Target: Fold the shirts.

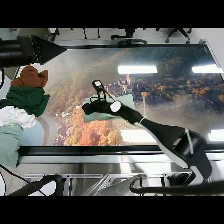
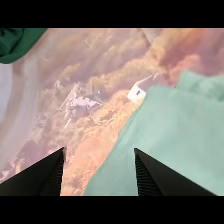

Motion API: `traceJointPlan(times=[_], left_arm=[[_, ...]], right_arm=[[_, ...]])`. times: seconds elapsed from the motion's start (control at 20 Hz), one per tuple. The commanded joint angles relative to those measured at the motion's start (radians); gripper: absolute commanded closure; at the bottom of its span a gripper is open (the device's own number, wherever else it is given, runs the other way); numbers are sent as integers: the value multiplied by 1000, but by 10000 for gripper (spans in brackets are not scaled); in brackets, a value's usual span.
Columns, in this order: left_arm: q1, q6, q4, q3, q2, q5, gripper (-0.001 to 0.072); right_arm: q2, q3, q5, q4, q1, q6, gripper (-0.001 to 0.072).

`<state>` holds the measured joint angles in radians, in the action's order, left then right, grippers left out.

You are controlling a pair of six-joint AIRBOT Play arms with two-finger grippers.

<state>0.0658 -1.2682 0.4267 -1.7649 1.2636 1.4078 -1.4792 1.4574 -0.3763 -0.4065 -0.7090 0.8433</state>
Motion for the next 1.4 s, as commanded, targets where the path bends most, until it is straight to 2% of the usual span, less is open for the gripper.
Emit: traceJointPlan(times=[0.0,0.15,0.25,0.3,0.4,0.55,0.75,1.05,1.1,1.15,1.35], left_arm=[[5,14,-4,32,-16,3,693],[5,14,-3,32,-16,4,693],[5,14,-3,32,-16,7,693],[5,14,-3,32,-16,7,693],[5,14,-3,32,-15,5,693],[5,14,-3,32,-14,3,693],[5,14,-1,32,-14,6,693],[5,14,-1,32,-14,6,693],[5,14,-1,32,-14,6,693],[5,14,-1,32,-14,6,693],[5,14,-1,32,-14,7,693]], right_arm=[[104,1,-235,-10,155,21,229],[186,1,-446,-219,387,235,222],[196,1,-602,-400,541,385,57],[183,0,-684,-463,612,428,57],[137,0,-804,-473,708,432,57],[53,0,-861,-467,726,394,57],[-56,1,-853,-314,674,310,58],[-146,1,-785,-190,593,238,86],[-145,4,-778,-174,588,223,304],[-143,17,-779,-167,589,215,697],[-62,70,-779,-169,678,223,694]])
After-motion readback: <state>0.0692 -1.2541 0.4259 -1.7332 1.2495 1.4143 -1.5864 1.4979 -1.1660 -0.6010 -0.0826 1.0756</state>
